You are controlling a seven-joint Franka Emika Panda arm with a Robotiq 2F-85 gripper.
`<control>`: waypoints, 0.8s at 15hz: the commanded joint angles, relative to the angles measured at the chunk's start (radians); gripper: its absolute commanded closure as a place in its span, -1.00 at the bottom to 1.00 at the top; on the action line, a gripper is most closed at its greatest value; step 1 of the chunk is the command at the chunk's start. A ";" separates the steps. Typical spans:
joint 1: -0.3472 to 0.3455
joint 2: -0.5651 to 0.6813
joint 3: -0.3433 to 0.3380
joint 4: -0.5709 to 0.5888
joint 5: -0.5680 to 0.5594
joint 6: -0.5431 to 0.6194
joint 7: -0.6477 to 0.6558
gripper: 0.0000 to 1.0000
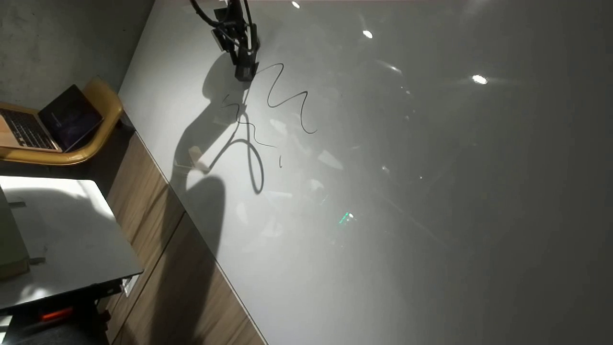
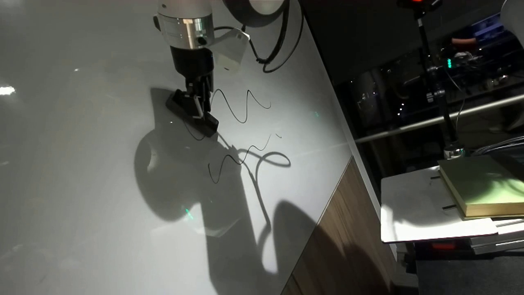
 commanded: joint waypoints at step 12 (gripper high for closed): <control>0.111 0.144 -0.012 0.261 -0.047 -0.068 0.031 0.44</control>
